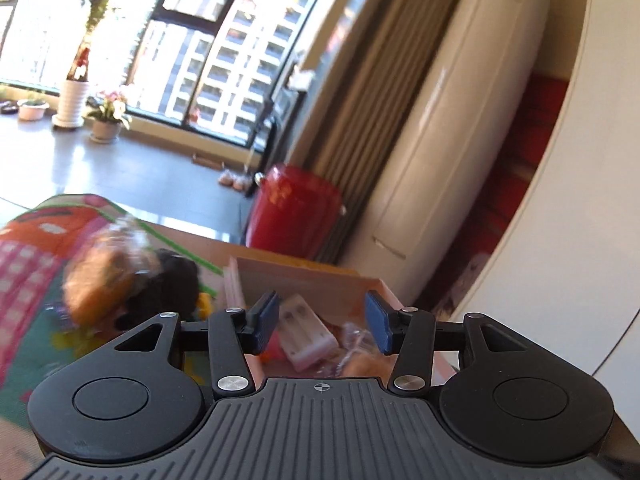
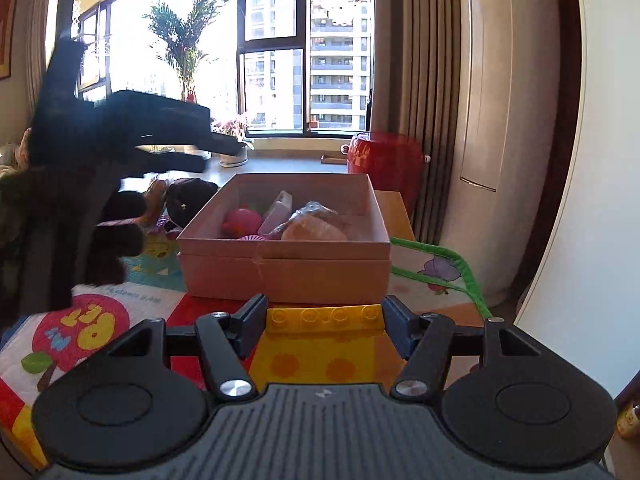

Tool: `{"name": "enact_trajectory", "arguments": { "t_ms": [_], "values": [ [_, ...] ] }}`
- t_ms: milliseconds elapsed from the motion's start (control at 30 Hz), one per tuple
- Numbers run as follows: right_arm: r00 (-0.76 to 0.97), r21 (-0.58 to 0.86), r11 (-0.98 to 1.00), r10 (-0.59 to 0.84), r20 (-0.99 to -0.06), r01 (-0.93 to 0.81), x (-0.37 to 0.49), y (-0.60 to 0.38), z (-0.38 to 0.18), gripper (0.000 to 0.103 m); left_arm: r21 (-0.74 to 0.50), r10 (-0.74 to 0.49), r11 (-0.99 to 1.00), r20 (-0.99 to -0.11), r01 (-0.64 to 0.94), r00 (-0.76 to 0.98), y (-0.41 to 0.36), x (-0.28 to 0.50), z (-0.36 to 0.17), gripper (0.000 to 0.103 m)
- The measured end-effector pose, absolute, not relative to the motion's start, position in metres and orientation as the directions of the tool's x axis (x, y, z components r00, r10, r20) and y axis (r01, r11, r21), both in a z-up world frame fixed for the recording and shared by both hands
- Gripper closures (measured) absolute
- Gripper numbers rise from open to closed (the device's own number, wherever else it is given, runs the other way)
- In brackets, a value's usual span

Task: Organize objects
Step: 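Carry the charger and yellow brick into the pink box and release both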

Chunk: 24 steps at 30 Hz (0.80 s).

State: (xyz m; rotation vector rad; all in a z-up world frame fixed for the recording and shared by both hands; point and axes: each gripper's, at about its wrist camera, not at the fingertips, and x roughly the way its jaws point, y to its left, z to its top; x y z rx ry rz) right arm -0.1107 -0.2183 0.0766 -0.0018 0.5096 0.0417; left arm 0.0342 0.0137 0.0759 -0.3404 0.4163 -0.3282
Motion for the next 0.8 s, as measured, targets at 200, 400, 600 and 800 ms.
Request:
{"name": "enact_trajectory", "arguments": {
  "t_ms": [200, 400, 600, 800],
  "values": [
    [0.895, 0.061, 0.996, 0.092, -0.437, -0.072, -0.061, -0.225, 0.119, 0.04, -0.274, -0.286, 0.945, -0.416, 0.181, 0.863, 0.058, -0.015, 0.055, 0.051],
    [0.906, 0.117, 0.993, 0.051, -0.419, -0.002, 0.05, -0.221, 0.166, 0.019, -0.309, -0.231, 0.948, -0.509, 0.074, 0.829, 0.094, -0.018, 0.032, 0.051],
    [0.863, 0.111, 0.993, 0.029, -0.504, 0.031, 0.085, -0.204, 0.156, 0.016, -0.332, -0.214, 0.942, -0.505, 0.041, 0.836, 0.121, -0.023, 0.019, 0.051],
    [0.814, 0.032, 0.993, 0.112, -0.57, -0.113, 0.099, -0.126, 0.132, 0.01, -0.34, -0.191, 0.94, -0.466, 0.024, 0.864, 0.137, -0.027, 0.02, 0.051]
  ]
}}
